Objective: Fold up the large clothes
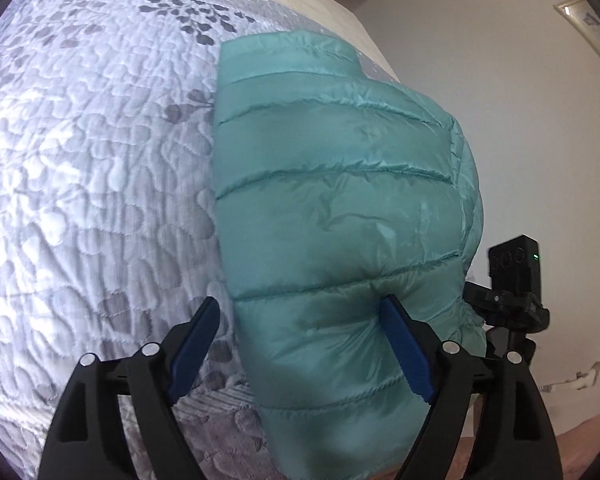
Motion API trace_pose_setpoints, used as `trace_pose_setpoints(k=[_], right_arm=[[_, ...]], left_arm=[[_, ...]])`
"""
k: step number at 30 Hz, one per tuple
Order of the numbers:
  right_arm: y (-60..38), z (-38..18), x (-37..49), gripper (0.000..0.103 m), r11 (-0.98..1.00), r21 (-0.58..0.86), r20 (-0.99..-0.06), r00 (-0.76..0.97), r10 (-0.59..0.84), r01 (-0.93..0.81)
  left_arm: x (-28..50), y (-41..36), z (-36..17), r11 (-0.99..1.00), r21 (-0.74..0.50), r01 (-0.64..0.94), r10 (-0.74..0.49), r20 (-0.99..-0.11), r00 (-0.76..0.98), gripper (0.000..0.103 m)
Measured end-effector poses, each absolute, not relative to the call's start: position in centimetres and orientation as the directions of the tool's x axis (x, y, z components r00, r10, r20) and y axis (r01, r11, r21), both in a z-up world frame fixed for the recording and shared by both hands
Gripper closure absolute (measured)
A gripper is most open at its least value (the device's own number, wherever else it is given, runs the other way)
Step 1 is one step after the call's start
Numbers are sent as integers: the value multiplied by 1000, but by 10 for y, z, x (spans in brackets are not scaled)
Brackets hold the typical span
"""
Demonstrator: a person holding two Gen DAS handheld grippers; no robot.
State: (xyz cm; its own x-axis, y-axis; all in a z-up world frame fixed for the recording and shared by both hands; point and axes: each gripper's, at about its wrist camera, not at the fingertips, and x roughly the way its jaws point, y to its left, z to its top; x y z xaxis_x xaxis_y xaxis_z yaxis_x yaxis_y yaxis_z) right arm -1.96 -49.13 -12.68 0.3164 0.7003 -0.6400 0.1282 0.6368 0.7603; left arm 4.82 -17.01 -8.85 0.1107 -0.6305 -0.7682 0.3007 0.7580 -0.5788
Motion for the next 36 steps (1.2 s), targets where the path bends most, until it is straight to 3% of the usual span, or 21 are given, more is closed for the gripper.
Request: trace_pose_setpoints(k=[5, 10, 12, 13, 17, 19, 23, 36], right_arm=[[-482, -149, -2, 6, 528, 839, -541, 289, 790, 130], [-465, -153, 17, 4, 505, 858, -511, 260, 819, 95], [-457, -153, 23, 6, 497, 865, -498, 254, 829, 73], [-455, -152, 25, 7, 495, 867, -493, 256, 831, 64], [-455, -145, 26, 32, 458, 888, -451, 268, 851, 37], [-454, -140, 28, 40, 453, 891, -441, 276, 854, 21], [-451, -122, 32, 47, 449, 893, -419, 302, 856, -35], [-415, -54, 89, 47, 553, 805, -476, 324, 818, -215]], left_arm=[[62, -188, -107, 697, -650, 303, -694, -718, 53, 9], [69, -204, -116, 665, -684, 300, -722, -692, 21, 7], [70, -213, -113, 670, -669, 322, -714, -699, 32, 12], [70, -215, -110, 675, -661, 328, -710, -703, 45, 19], [73, -218, -95, 686, -643, 341, -704, -705, 84, 44], [74, -220, -85, 694, -627, 355, -696, -710, 106, 48], [79, -225, -59, 696, -604, 390, -696, -701, 156, 50], [146, -219, -9, 697, -556, 454, -703, -655, 277, 50]])
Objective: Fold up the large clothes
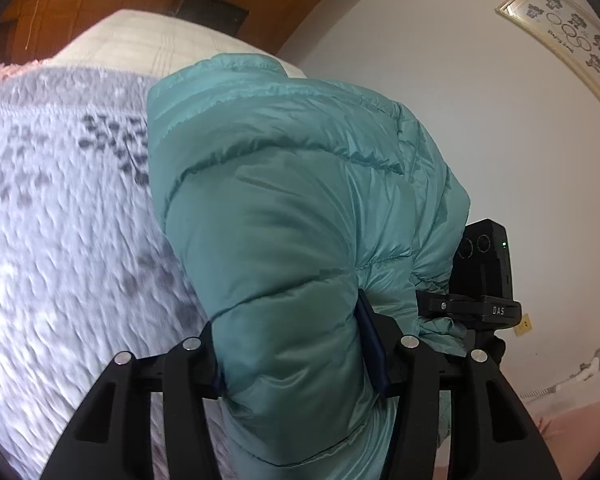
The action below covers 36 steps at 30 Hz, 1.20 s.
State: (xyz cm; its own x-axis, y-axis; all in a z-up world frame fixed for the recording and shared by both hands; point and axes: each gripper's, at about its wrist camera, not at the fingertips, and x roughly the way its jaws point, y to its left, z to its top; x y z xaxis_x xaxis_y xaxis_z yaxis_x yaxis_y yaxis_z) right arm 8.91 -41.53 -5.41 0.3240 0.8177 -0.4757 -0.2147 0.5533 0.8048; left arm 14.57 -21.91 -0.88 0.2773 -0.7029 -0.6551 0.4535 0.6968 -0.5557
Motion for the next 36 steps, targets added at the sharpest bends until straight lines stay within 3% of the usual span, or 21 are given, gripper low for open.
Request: trace_pose_setpoints(k=[18, 25, 30, 36], right_arm=[[-349, -44, 190, 47, 582, 740, -511, 280, 813, -338], [-326, -60, 219, 47, 573, 761, -527, 225, 819, -304], [-322, -101, 227, 47, 571, 791, -545, 170, 821, -220], [-318, -121, 227, 38, 540, 828, -516, 169, 840, -155]], left_arm=[[259, -152, -8, 760, -493, 424, -647, -630, 429, 50], [305, -124, -40, 791, -495, 360, -612, -652, 447, 50], [319, -106, -76, 805, -510, 302, -593, -693, 410, 50], [315, -92, -104, 794, -536, 287, -608, -694, 387, 42]])
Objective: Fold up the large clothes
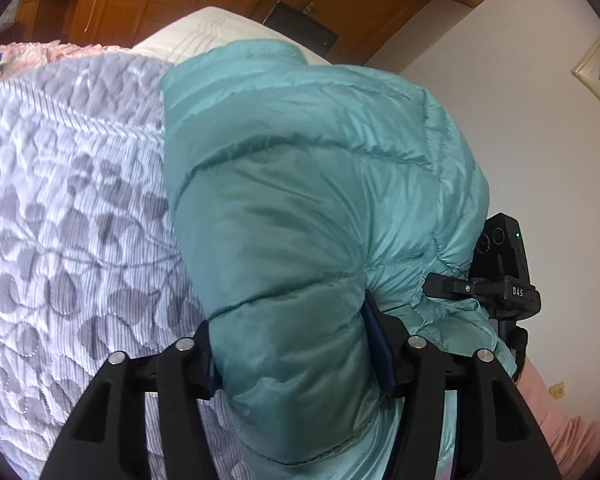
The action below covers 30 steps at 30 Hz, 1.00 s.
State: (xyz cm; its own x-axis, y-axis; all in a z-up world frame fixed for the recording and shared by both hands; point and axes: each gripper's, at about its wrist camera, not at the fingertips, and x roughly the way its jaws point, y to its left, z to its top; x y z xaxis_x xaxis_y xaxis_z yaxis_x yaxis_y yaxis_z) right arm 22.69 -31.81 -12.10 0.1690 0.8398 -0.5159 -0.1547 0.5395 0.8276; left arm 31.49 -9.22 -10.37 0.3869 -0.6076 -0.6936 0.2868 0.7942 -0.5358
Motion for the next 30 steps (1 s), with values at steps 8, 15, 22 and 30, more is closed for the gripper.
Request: trace_pose_setpoints(k=[8, 15, 22, 30], right_arm=[[-305, -77, 196, 25, 719, 680, -680, 242, 692, -145], [-278, 10, 121, 22, 844, 486, -736, 414, 536, -227], [-261, -8, 98, 23, 927, 295, -862, 353, 363, -233], [-280, -70, 114, 24, 920, 368, -882, 264, 391, -131]], left_arm=[[300, -88, -85, 855, -451, 255, -518, -759, 395, 23], [241, -72, -50, 912, -333, 238, -409, -769, 492, 20], [213, -92, -51, 944, -238, 226, -323, -800, 506, 20], [217, -88, -91, 948, -225, 226, -306, -839, 450, 17]])
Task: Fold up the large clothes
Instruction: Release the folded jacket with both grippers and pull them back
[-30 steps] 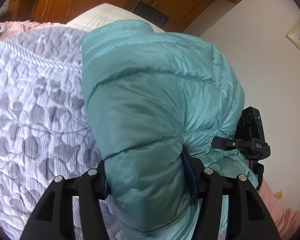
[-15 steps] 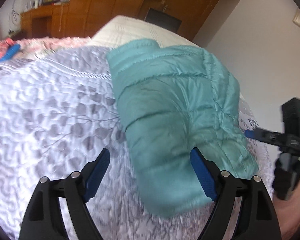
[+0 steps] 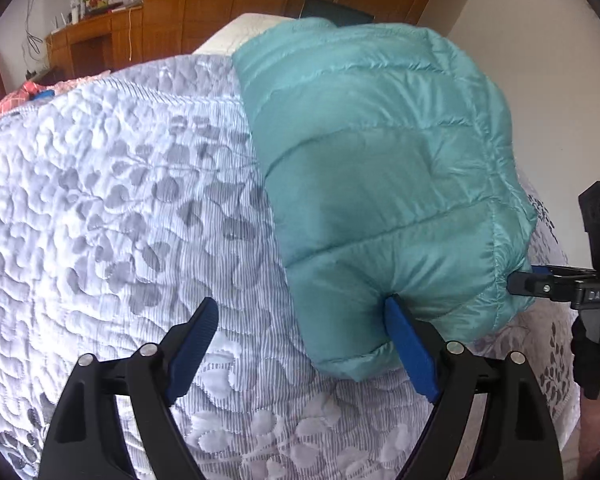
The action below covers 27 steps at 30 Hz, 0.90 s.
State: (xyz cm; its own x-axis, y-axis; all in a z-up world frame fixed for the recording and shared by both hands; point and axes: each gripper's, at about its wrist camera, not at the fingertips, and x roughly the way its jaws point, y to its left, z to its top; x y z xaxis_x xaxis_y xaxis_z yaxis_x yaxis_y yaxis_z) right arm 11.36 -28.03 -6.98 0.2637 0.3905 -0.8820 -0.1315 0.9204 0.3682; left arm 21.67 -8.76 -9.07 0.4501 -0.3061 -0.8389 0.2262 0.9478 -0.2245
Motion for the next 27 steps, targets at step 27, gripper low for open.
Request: trace_pose_setpoints(k=[27], right_arm=[[-246, 24, 22, 8, 991, 123, -881, 454, 134, -54]], left_arm=[[119, -102, 23, 995, -27, 95, -75, -830, 552, 11]])
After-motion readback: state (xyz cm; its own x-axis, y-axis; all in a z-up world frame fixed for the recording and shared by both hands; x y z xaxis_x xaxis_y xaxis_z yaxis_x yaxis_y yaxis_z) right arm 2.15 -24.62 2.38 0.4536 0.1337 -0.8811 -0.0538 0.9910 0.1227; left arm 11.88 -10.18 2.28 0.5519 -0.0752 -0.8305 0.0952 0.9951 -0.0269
